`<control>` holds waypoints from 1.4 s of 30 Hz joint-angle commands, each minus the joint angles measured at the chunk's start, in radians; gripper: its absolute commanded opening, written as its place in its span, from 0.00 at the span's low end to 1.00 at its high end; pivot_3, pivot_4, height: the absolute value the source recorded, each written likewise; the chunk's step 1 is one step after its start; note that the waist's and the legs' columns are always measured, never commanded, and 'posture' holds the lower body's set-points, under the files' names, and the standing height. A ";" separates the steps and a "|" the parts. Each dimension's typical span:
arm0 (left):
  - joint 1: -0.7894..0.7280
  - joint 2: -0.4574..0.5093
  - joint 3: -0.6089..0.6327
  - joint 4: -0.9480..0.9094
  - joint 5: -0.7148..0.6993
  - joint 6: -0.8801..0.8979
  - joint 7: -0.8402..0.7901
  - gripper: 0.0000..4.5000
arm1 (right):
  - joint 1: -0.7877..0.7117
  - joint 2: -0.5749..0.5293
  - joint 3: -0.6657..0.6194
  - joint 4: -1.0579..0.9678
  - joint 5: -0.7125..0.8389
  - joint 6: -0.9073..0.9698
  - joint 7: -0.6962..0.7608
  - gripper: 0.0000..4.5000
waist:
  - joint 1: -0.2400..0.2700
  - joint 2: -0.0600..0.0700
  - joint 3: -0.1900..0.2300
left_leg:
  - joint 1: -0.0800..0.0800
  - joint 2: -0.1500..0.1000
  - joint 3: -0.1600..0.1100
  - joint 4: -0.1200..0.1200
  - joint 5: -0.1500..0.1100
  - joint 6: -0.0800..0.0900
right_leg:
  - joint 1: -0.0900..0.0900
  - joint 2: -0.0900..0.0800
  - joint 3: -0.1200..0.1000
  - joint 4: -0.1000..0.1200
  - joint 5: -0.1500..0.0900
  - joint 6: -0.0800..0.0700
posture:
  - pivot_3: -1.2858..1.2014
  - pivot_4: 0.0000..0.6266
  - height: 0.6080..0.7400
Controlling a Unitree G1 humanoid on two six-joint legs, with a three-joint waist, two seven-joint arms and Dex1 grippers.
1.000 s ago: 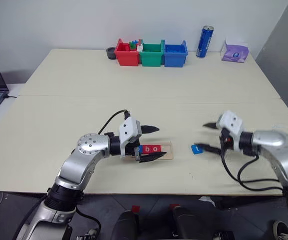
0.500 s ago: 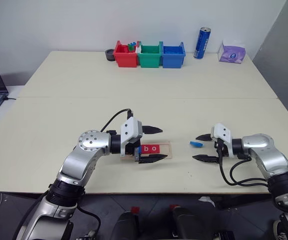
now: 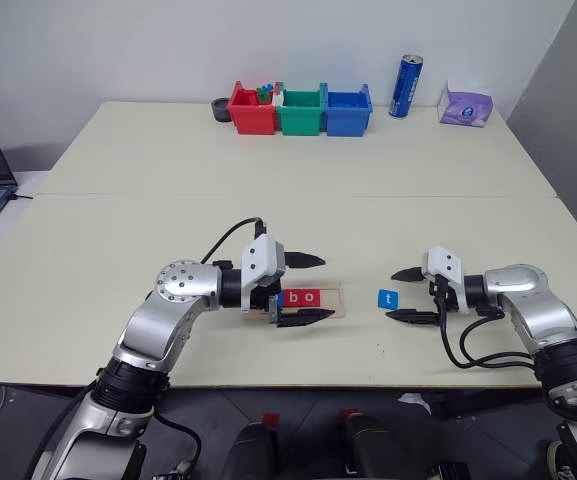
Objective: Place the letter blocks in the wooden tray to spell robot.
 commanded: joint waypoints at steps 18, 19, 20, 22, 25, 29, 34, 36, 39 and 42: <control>-0.019 0.122 0.100 0.063 -0.017 -0.074 -0.064 1.00 | -0.036 0.074 -0.010 -0.345 0.107 0.243 -0.053 0.32 | -0.005 0.000 0.000 | 0.000 0.001 -0.001 0.000 0.000 0.000 | 0.000 0.001 -0.001 0.001 0.000 0.000 | 0.52 0.24 1.00; -0.012 0.142 0.112 0.071 -0.020 -0.080 -0.080 1.00 | -0.052 0.091 0.007 -0.345 0.100 0.247 -0.053 0.32 | -0.005 0.001 0.000 | 0.001 0.001 -0.001 0.000 0.000 0.000 | 0.000 0.001 -0.001 0.001 0.000 0.000 | 0.52 0.24 1.00; -0.006 0.158 0.121 0.076 -0.023 -0.085 -0.092 1.00 | -0.066 0.105 0.021 -0.338 0.091 0.246 -0.054 0.32 | -0.003 0.000 0.000 | 0.001 0.001 -0.001 0.000 0.000 0.000 | 0.000 0.001 -0.001 0.001 0.000 0.000 | 0.52 0.24 1.00; 0.008 0.186 0.137 0.089 -0.026 -0.096 -0.111 1.00 | -0.090 0.124 0.052 -0.301 0.066 0.220 -0.042 0.32 | -0.001 0.000 0.000 | 0.000 0.001 -0.001 0.000 0.000 0.000 | 0.000 0.001 -0.001 0.000 -0.001 0.000 | 0.52 0.24 1.00; 0.028 0.204 0.151 0.085 -0.030 -0.102 -0.121 1.00 | -0.113 0.131 0.085 -0.233 0.030 0.165 -0.023 0.32 | 0.006 0.000 0.000 | -0.001 0.000 -0.001 0.000 0.000 0.000 | -0.001 0.000 -0.001 0.000 0.000 0.000 | 0.52 0.24 1.00; 0.051 0.204 0.157 0.050 -0.036 -0.091 -0.106 1.00 | -0.149 0.157 0.119 -0.132 0.002 0.108 0.007 0.32 | 0.005 0.000 0.001 | -0.002 0.000 0.000 0.000 0.000 0.000 | -0.001 -0.003 -0.001 -0.001 0.000 -0.001 | 0.52 0.24 1.00; 0.066 0.199 0.155 0.024 -0.038 -0.081 -0.092 1.00 | -0.176 0.179 0.140 -0.043 -0.036 0.039 0.029 0.32 | 0.002 0.000 0.001 | -0.002 0.000 -0.001 0.000 0.000 0.000 | -0.001 -0.002 -0.002 0.000 0.002 -0.004 | 0.52 0.24 1.00; 0.070 0.199 0.156 0.018 -0.039 -0.078 -0.089 1.00 | -0.184 0.187 0.140 -0.028 -0.043 0.030 0.034 0.32 | 0.001 0.000 0.001 | -0.002 0.000 -0.001 0.000 0.000 0.000 | -0.002 -0.001 -0.002 0.000 0.002 -0.004 | 0.52 0.24 1.00; 0.075 0.199 0.158 0.010 -0.041 -0.075 -0.086 1.00 | -0.188 0.194 0.141 -0.018 -0.049 0.018 0.040 0.32 | 0.001 0.000 0.001 | -0.002 0.001 -0.001 0.000 0.000 0.000 | -0.002 0.000 -0.002 0.000 0.002 -0.005 | 0.52 0.24 1.00; 0.077 0.202 0.155 0.012 -0.038 -0.078 -0.083 1.00 | -0.190 0.205 0.142 -0.010 -0.049 0.015 0.038 0.32 | 0.001 0.000 0.001 | -0.002 0.001 -0.001 0.000 0.000 0.000 | -0.002 0.000 -0.002 0.000 0.002 -0.005 | 0.52 0.24 1.00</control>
